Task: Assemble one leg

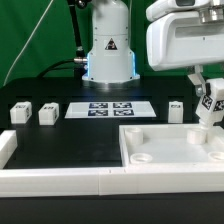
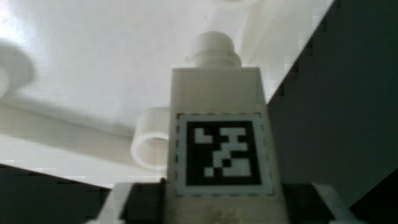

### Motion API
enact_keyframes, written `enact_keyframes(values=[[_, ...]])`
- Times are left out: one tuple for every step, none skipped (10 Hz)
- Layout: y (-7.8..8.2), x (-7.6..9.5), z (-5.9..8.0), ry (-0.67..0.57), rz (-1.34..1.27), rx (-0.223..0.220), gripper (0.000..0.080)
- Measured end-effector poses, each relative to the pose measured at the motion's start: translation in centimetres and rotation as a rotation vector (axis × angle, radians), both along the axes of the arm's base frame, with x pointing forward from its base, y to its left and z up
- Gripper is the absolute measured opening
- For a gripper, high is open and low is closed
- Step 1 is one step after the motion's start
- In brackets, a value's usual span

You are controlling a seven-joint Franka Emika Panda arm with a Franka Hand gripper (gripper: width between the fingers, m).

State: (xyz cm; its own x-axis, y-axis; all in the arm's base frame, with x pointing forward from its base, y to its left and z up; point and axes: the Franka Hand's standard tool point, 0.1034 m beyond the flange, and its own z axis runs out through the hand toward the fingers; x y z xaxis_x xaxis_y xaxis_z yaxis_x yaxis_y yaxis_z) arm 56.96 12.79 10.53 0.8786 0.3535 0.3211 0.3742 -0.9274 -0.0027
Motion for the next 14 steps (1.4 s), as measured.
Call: enact_keyframes(values=[[-0.2, 1.2, 0.3, -0.012, 0.004, -0.001, 0.0291], [-0.5, 2.1, 0.6, -0.027, 0.001, 0.001, 0.0291], [-0.4, 1.8, 0.3, -0.022, 0.004, 0.000, 0.0291], [-0.4, 1.8, 0.3, -0.021, 0.005, 0.000, 0.0291], [-0.4, 1.7, 0.3, -0.021, 0.005, 0.000, 0.0291], [-0.3, 1.8, 0.2, -0.019, 0.006, 0.000, 0.0291], [-0.3, 2.0, -0.2, -0.018, 0.010, 0.000, 0.0291], [-0.5, 2.9, -0.1, -0.045, 0.024, 0.000, 0.0291], [-0.6, 3.5, -0.1, -0.030, 0.022, -0.002, 0.0291], [-0.4, 4.4, 0.0, -0.031, 0.021, 0.000, 0.0291], [-0.3, 5.1, -0.1, -0.035, 0.020, 0.003, 0.0291], [-0.3, 5.4, -0.1, -0.037, 0.019, 0.004, 0.0291], [-0.3, 5.5, -0.2, -0.036, 0.018, 0.005, 0.0291], [-0.3, 5.4, -0.5, -0.036, 0.018, 0.005, 0.0291]])
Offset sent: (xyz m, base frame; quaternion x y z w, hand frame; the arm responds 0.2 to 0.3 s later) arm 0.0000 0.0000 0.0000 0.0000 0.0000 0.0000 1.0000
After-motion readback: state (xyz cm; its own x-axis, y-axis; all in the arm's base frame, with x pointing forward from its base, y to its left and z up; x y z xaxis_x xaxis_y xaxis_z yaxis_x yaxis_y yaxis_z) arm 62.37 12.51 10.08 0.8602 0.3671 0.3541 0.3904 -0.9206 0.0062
